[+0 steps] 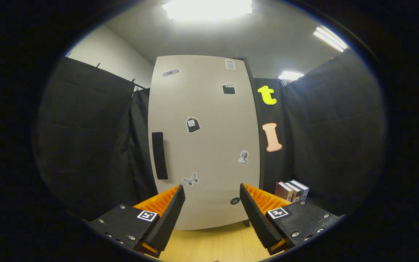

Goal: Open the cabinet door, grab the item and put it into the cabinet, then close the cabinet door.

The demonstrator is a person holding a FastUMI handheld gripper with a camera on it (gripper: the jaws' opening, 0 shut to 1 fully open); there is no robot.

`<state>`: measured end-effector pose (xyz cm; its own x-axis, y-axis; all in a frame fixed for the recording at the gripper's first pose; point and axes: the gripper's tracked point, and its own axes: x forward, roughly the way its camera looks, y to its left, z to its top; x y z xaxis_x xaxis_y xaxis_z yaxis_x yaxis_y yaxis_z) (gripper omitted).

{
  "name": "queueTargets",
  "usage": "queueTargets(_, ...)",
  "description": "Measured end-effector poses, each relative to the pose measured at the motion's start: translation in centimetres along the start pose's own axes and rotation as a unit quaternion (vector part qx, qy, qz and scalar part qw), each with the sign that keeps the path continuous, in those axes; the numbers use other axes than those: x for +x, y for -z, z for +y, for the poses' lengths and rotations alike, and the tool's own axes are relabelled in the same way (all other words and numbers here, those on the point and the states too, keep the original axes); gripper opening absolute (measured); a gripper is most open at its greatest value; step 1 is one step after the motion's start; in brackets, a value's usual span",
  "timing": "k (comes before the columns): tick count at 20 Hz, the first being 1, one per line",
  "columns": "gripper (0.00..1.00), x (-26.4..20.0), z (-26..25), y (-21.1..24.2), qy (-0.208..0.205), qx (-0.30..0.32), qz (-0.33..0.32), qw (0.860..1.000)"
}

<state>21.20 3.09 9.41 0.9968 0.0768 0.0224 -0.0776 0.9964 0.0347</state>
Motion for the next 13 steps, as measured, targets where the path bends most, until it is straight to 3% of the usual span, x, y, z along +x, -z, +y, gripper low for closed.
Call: queueTargets(13, 0.94, -6.7, -1.1, 3.6, 0.023, -0.01, -0.003, 1.0)
